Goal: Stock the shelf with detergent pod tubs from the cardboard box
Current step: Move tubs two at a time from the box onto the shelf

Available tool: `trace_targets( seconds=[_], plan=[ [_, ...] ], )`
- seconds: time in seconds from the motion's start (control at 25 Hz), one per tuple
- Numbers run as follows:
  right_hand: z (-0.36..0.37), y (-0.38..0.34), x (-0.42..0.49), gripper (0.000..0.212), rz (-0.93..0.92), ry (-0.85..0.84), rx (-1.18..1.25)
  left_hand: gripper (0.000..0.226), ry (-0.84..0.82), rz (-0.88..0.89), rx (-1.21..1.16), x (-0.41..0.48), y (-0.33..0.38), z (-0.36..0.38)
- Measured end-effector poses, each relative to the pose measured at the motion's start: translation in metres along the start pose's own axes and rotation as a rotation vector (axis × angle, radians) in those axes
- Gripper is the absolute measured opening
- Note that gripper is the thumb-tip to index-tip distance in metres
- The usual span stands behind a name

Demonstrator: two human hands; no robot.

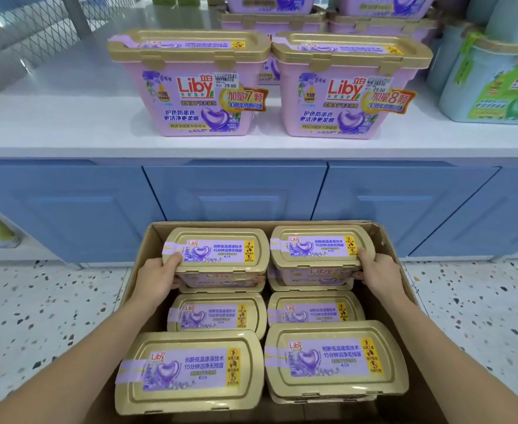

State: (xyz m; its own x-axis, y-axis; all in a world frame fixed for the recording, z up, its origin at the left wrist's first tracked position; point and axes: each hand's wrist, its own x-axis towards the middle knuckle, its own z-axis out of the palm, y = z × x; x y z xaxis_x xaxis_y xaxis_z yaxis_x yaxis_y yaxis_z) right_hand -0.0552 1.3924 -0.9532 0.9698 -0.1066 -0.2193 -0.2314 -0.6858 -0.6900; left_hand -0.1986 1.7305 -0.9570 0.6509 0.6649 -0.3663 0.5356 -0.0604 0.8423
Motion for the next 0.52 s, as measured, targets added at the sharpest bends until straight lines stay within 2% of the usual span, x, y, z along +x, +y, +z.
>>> trace_targets(
  seconds=[0.16, 0.52],
  plan=[
    [-0.018, -0.013, -0.011, 0.051, -0.098, 0.049, -0.067, 0.032, 0.053, 0.052, 0.028, -0.015, 0.013, -0.014],
    [-0.112, -0.087, -0.035, 0.053, -0.223, 0.168, 0.016, 0.031, 0.133, 0.202, -0.063, -0.054, 0.102, -0.081]
  ],
)
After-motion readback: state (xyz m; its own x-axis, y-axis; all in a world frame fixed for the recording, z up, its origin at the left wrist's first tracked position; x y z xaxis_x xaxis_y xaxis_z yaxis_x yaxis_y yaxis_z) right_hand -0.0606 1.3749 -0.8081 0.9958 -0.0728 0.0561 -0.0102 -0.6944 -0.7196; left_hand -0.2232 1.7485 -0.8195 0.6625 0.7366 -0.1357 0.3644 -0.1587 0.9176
